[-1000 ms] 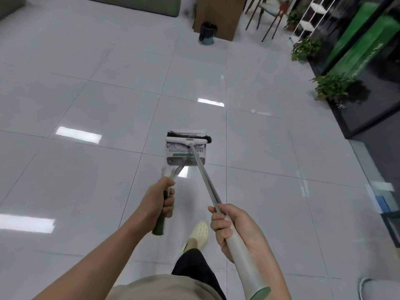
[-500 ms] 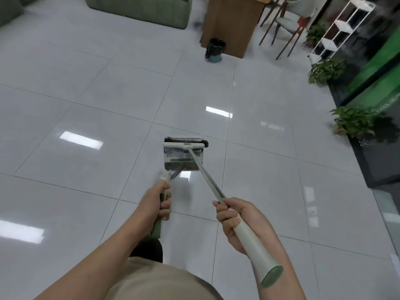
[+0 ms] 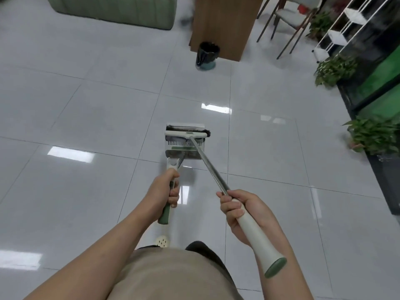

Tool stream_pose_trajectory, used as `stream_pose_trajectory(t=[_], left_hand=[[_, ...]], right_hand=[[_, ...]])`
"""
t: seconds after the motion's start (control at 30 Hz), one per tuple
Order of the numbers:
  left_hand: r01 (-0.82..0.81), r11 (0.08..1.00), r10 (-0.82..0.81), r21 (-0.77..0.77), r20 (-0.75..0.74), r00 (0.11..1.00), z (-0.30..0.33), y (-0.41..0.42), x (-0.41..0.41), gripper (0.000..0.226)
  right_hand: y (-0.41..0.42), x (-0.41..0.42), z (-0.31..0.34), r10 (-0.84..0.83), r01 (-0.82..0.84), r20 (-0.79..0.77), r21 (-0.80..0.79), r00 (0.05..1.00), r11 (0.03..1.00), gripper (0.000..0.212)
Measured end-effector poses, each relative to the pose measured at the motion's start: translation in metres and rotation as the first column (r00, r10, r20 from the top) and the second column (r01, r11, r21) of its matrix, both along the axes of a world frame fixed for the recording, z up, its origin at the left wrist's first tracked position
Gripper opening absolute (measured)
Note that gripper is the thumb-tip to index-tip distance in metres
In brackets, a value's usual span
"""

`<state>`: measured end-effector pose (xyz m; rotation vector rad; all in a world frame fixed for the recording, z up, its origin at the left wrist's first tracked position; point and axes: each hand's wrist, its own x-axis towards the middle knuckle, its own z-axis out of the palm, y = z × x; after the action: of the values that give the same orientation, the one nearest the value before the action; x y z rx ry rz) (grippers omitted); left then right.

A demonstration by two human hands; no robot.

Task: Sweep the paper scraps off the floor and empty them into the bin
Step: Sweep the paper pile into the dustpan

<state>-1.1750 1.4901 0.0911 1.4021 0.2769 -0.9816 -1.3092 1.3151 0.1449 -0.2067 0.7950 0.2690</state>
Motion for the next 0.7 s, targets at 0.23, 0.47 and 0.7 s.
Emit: stream_pose_trajectory(t=[0.23, 0.47, 0.7], left_hand=[[0.015, 1.000, -0.015, 0.008, 0.025, 1.000, 0.001, -0.134, 0.167, 0.028], [-0.047, 0.998, 0.045, 0.038, 0.050, 0.998, -0.004, -0.298, 0.328, 0.032], [-0.105, 0.994, 0.104, 0.013, 0.079, 0.991, 0.008, -0.436, 0.472, 0.025]], right_hand=[[-0.127, 0.167, 0.006, -0.012, 0.006, -0.077, -0.072, 0.997, 0.997, 0.016], [-0.305, 0.341, -0.002, 0.060, -0.068, -0.112, -0.061, 0.992, 0.996, 0.014], [-0.457, 0.497, 0.018, 0.128, -0.131, -0.095, -0.027, 0.987, 0.991, 0.015]])
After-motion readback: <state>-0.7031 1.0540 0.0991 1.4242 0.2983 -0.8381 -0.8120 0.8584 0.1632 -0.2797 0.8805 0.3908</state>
